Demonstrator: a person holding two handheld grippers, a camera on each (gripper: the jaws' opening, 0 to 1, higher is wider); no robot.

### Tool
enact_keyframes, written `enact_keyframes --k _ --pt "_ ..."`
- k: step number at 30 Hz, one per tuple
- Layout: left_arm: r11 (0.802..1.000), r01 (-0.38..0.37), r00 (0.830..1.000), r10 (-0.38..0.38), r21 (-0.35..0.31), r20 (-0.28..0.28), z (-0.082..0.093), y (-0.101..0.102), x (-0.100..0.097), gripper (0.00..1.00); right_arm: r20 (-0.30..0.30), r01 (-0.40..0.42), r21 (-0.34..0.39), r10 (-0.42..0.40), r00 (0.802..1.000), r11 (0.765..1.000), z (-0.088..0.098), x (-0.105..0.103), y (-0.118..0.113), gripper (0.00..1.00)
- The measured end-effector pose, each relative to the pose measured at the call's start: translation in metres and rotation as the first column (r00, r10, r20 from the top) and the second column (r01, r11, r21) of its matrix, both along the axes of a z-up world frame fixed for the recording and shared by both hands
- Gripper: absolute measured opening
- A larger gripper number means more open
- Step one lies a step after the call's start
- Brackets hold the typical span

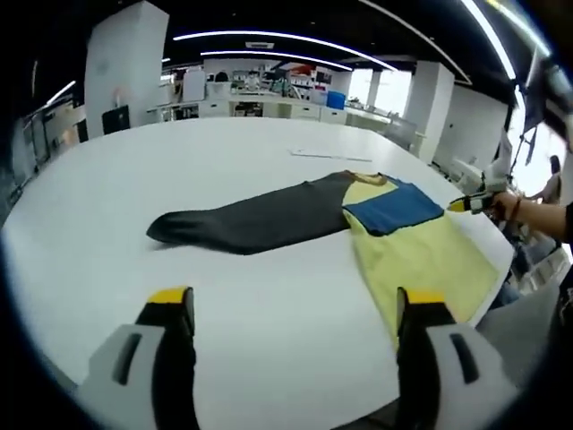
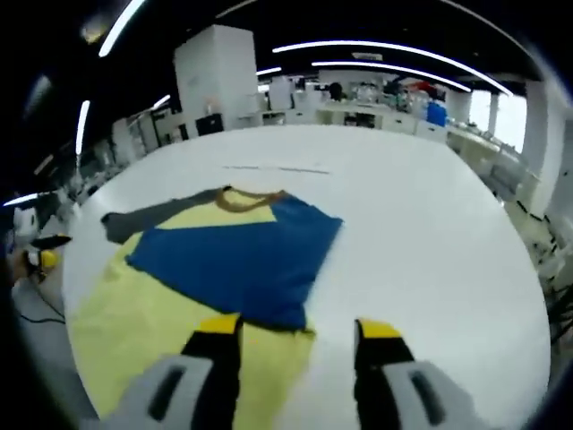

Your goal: Fold the garment on the visible template until the final outline fits inside the template.

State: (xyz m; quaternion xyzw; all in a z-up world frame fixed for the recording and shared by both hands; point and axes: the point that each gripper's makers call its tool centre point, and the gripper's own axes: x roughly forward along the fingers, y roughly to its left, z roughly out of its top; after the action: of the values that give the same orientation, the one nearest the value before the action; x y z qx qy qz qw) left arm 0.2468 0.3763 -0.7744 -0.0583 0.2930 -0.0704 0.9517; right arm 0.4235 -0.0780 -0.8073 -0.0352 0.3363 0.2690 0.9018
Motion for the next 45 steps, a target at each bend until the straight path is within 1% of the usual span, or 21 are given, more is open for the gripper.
enact_keyframes --k 1,2,4,6,10,12,14,15,18,20,23,26,28,29,34,35,39,42,43,44,45 --pt "1.000 -0.007 1.000 0.007 -0.002 0.004 0.000 0.004 0.003 0.91 0.005 -0.009 0.011 0.009 1.000 1.000 0.006 -0.007 0.005 0.59" --pt "1.000 -0.015 1.000 0.015 0.000 0.003 -0.002 0.009 0.006 0.90 0.011 -0.014 0.020 0.014 1.000 1.000 0.007 -0.003 0.003 0.63" --pt "1.000 -0.014 1.000 0.014 0.011 -0.001 -0.003 0.013 0.008 0.89 0.016 -0.027 0.034 0.027 1.000 0.999 0.012 -0.005 0.005 0.71" --pt "0.999 -0.017 1.000 0.018 0.033 -0.007 -0.008 0.023 0.015 0.89 0.044 -0.061 0.041 0.059 0.997 0.997 0.022 -0.012 0.012 0.77" --pt "0.999 -0.031 0.999 0.031 0.027 -0.008 -0.012 0.034 0.025 0.88 0.073 -0.093 0.062 0.088 0.993 0.994 0.040 -0.028 0.022 0.89" --pt "0.999 -0.041 0.999 0.041 0.027 0.001 -0.011 0.038 0.030 0.87 0.082 -0.106 0.067 0.100 0.992 0.992 0.045 -0.032 0.023 0.93" --pt "0.998 -0.056 0.998 0.056 0.023 0.010 -0.014 0.047 0.037 0.86 0.084 -0.110 0.076 0.104 0.991 0.991 0.049 -0.037 0.024 0.96" --pt "0.998 -0.065 0.998 0.065 0.024 0.014 -0.014 0.046 0.040 0.85 0.083 -0.116 0.087 0.109 0.991 0.989 0.052 -0.042 0.026 0.97" --pt "0.996 -0.088 0.996 0.088 0.025 0.014 -0.018 0.050 0.049 0.78 0.090 -0.121 0.100 0.112 0.990 0.988 0.058 -0.051 0.029 1.00" --pt "0.995 -0.098 0.995 0.098 0.024 0.008 -0.024 0.055 0.058 0.74 0.097 -0.127 0.104 0.117 0.988 0.986 0.061 -0.056 0.029 1.00" --pt "0.994 -0.104 0.995 0.104 0.026 0.007 -0.026 0.057 0.064 0.69 0.095 -0.136 0.116 0.125 0.988 0.984 0.065 -0.067 0.029 1.00" --pt "0.992 -0.126 0.992 0.126 0.027 0.006 -0.032 0.062 0.074 0.64 0.097 -0.132 0.109 0.121 0.988 0.985 0.068 -0.073 0.028 0.99" --pt "0.990 -0.138 0.990 0.138 0.024 0.008 -0.034 0.062 0.076 0.60 0.108 -0.121 0.096 0.110 0.988 0.988 0.070 -0.075 0.024 0.98" --pt "0.988 -0.154 0.988 0.154 0.025 0.010 -0.037 0.065 0.080 0.58 0.112 -0.119 0.094 0.108 0.988 0.989 0.071 -0.077 0.023 0.98" --pt "0.981 -0.189 0.982 0.190 0.039 -0.018 -0.048 0.072 0.085 0.47 0.115 -0.109 0.062 0.102 0.988 0.992 0.071 -0.086 0.015 0.99" --pt "0.979 -0.195 0.980 0.197 0.054 -0.023 -0.052 0.075 0.087 0.45 0.115 -0.108 0.059 0.101 0.988 0.992 0.072 -0.087 0.014 0.99" --pt "0.978 -0.203 0.979 0.204 0.049 -0.028 -0.058 0.076 0.094 0.41 0.119 -0.089 0.058 0.081 0.990 0.994 0.074 -0.090 0.010 0.99" --pt "0.977 -0.198 0.979 0.202 0.075 -0.043 -0.064 0.078 0.102 0.32 0.122 -0.075 0.053 0.068 0.990 0.996 0.075 -0.092 0.007 0.98" --pt "0.976 -0.202 0.977 0.206 0.077 -0.058 -0.064 0.077 0.100 0.26 0.124 -0.073 0.049 0.066 0.990 0.996 0.075 -0.092 0.006 0.98" --pt "0.976 -0.204 0.976 0.210 0.078 -0.065 -0.064 0.076 0.099 0.22 0.125 -0.069 0.043 0.063 0.990 0.997 0.075 -0.091 0.004 0.98" --pt "0.975 -0.211 0.975 0.215 0.077 -0.061 -0.065 0.078 0.100 0.20 0.123 -0.066 0.038 0.061 0.991 0.997 0.075 -0.090 0.003 0.98"
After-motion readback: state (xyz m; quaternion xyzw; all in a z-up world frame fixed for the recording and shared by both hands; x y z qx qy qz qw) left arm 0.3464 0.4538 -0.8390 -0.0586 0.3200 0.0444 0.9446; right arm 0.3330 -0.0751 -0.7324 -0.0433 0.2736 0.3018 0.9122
